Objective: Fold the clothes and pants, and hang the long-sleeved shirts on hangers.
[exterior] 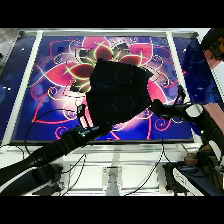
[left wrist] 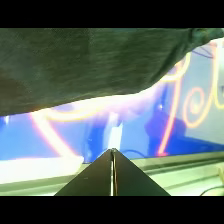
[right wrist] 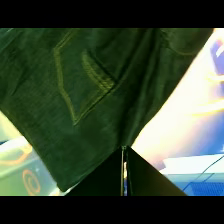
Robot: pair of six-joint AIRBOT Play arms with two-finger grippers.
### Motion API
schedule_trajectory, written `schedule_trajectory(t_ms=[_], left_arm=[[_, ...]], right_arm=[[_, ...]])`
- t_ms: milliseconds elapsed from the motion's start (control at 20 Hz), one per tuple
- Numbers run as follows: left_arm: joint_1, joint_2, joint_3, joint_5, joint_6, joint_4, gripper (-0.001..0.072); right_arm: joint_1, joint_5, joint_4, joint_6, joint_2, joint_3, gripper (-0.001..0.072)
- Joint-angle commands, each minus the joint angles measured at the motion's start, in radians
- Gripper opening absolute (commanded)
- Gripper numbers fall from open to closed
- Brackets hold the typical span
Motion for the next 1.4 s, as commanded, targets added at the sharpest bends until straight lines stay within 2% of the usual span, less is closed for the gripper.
schedule_trajectory(t_ms=[0,50,100,150,200,350,400,450,500,650,700,950,1100,1150,1250,1350], left_arm=[[0.047,-0.056,-0.006,0.048,-0.144,-0.173,0.0008],[0.065,-0.083,-0.006,0.080,-0.144,-0.244,0.0009],[0.079,-0.113,-0.006,0.109,-0.144,-0.294,0.0009],[0.086,-0.151,-0.006,0.142,-0.144,-0.333,0.0009],[0.089,-0.185,-0.006,0.169,-0.144,-0.369,0.0012],[0.089,-0.259,-0.006,0.254,-0.144,-0.427,0.0038],[0.091,-0.271,-0.006,0.278,-0.144,-0.426,0.0229],[0.098,-0.279,-0.006,0.303,-0.144,-0.427,0.0594],[0.105,-0.281,-0.006,0.305,-0.144,-0.433,0.0669],[0.105,-0.278,-0.006,0.298,-0.145,-0.443,0.0625],[0.103,-0.278,-0.006,0.285,-0.144,-0.453,0.0576],[0.118,-0.278,-0.006,0.270,-0.144,-0.457,0.0478],[0.090,-0.254,-0.006,0.270,-0.144,-0.524,0.0478],[0.076,-0.241,-0.006,0.255,-0.144,-0.524,0.0477],[0.074,-0.230,-0.006,0.174,-0.144,-0.520,0.0411],[0.074,-0.229,-0.006,0.103,-0.144,-0.506,0.0410]], right_arm=[[0.002,-0.092,-0.008,-0.019,-0.003,-0.067,0.0034],[0.002,-0.106,-0.020,-0.019,-0.011,-0.067,0.0062],[0.002,-0.114,-0.018,-0.018,-0.017,-0.067,0.0192],[0.002,-0.122,-0.019,-0.018,-0.022,-0.067,0.0456],[0.002,-0.132,-0.019,-0.018,-0.027,-0.067,0.0629],[0.002,-0.135,-0.019,-0.018,-0.031,-0.067,0.0636],[0.002,-0.134,-0.019,-0.018,-0.031,-0.067,0.0636],[0.002,-0.135,-0.019,-0.018,-0.031,-0.067,0.0636],[0.002,-0.134,-0.019,-0.018,-0.031,-0.067,0.0636],[0.002,-0.134,-0.019,-0.018,-0.031,-0.067,0.0636],[0.002,-0.134,-0.019,-0.018,-0.031,-0.067,0.0636],[0.001,-0.134,-0.019,-0.018,-0.031,-0.067,0.0636],[0.001,-0.135,-0.019,-0.018,-0.031,-0.067,0.0636],[0.001,-0.135,-0.019,-0.018,-0.031,-0.067,0.0635],[0.002,-0.133,-0.019,-0.018,-0.031,-0.067,0.0635],[0.002,-0.134,-0.019,-0.018,-0.031,-0.067,0.0636]])
